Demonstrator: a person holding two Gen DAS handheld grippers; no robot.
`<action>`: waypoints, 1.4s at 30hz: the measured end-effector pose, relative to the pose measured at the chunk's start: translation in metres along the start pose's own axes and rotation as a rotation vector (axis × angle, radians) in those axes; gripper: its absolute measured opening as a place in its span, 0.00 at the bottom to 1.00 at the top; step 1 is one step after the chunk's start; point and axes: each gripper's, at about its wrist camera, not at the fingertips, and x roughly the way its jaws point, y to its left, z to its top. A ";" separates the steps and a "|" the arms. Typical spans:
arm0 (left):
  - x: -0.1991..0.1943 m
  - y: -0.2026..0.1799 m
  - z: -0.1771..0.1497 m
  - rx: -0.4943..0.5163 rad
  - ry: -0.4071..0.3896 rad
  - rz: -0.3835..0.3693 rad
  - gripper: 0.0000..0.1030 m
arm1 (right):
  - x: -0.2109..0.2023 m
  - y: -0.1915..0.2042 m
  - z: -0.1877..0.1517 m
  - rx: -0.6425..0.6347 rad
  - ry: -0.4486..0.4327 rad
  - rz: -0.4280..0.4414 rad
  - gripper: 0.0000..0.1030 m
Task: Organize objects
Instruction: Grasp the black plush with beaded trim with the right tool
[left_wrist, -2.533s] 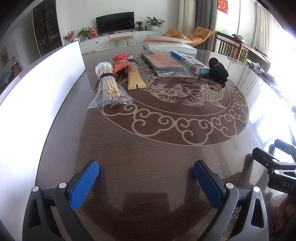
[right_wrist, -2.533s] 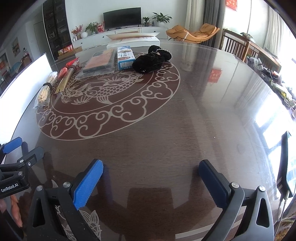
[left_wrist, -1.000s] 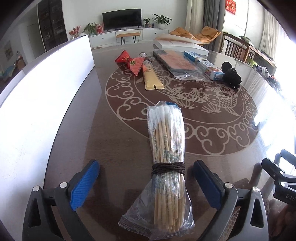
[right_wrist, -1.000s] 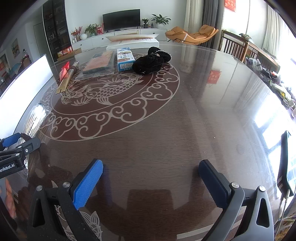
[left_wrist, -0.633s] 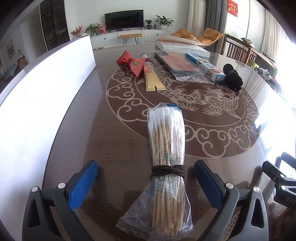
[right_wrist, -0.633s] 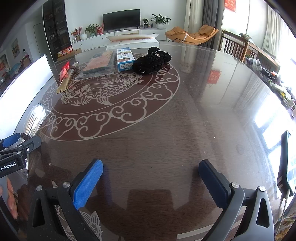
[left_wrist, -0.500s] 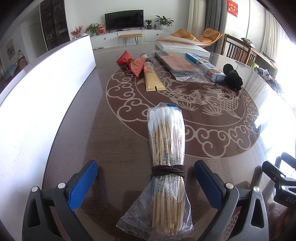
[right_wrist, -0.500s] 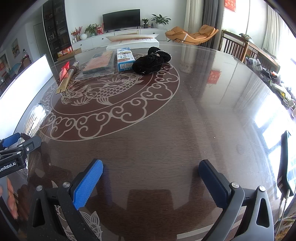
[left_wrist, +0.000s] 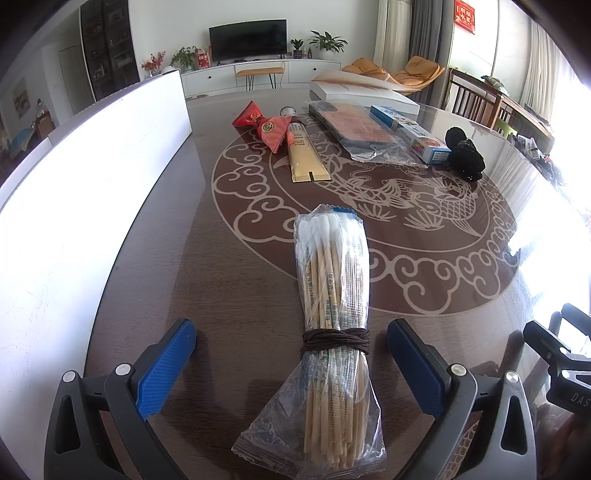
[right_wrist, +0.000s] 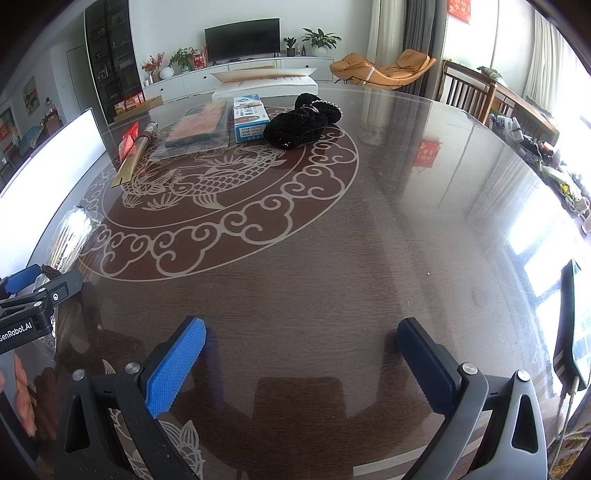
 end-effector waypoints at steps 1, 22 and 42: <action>0.000 0.000 0.000 0.000 0.000 0.000 1.00 | 0.000 0.000 0.000 0.000 0.000 0.000 1.00; 0.000 0.000 0.000 0.000 0.000 0.000 1.00 | 0.069 -0.031 0.172 0.076 -0.012 0.070 0.70; 0.000 -0.001 0.001 -0.001 0.000 0.000 1.00 | -0.009 0.029 0.029 -0.069 -0.063 0.080 0.93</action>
